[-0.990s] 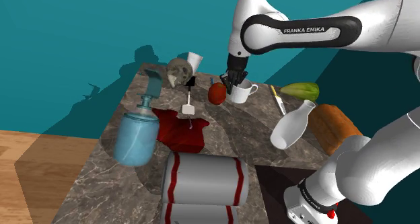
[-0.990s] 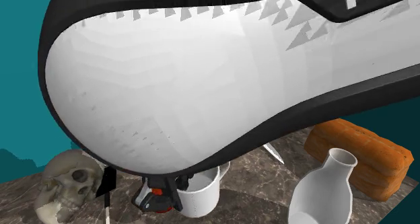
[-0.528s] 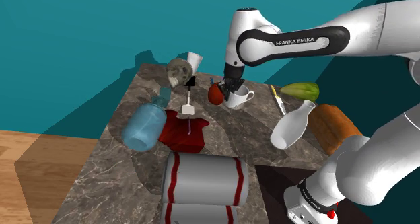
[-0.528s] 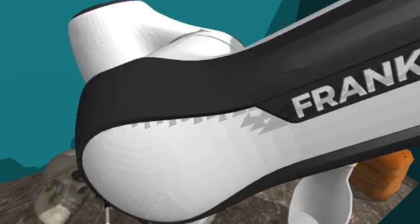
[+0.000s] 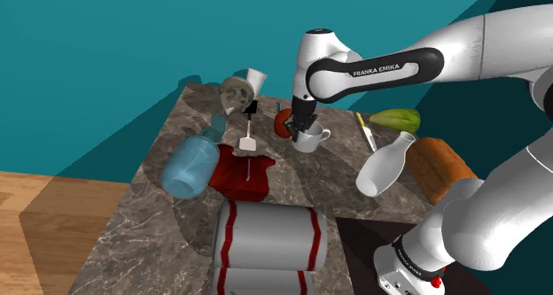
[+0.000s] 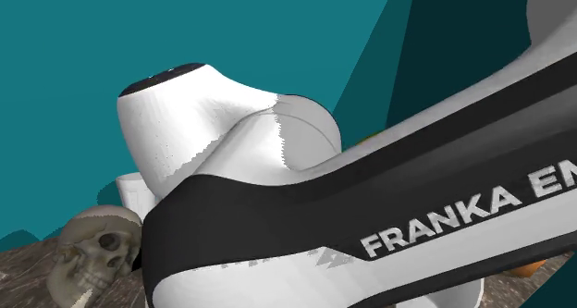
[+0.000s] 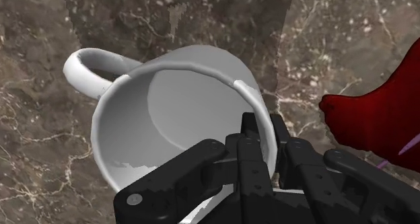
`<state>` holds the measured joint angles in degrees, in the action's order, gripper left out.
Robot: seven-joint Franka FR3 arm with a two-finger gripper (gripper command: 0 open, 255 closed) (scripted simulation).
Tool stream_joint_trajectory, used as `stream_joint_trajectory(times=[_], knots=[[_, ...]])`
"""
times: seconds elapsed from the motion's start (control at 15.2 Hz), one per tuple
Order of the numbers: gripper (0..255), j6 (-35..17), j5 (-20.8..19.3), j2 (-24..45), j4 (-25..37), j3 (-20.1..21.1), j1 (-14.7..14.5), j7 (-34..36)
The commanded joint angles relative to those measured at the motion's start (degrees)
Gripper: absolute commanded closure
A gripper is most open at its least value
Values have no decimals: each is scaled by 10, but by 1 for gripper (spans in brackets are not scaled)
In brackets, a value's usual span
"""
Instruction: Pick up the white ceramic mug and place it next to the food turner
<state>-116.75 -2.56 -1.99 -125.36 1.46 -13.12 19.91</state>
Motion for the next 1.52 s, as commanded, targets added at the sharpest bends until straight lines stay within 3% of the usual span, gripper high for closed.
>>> stream_joint_trajectory(times=[0.0,0.46,0.92,0.99,1.32,1.45], knots=[[255,-16,-1,7,-9,0,0,0],[255,-66,-3,34,-32,-1,1,3],[255,-66,-3,34,-32,-1,1,3],[0,-66,-3,34,-32,-1,1,3],[0,-66,-3,34,-32,-1,1,3],[0,-27,-1,18,-9,0,0,2]])
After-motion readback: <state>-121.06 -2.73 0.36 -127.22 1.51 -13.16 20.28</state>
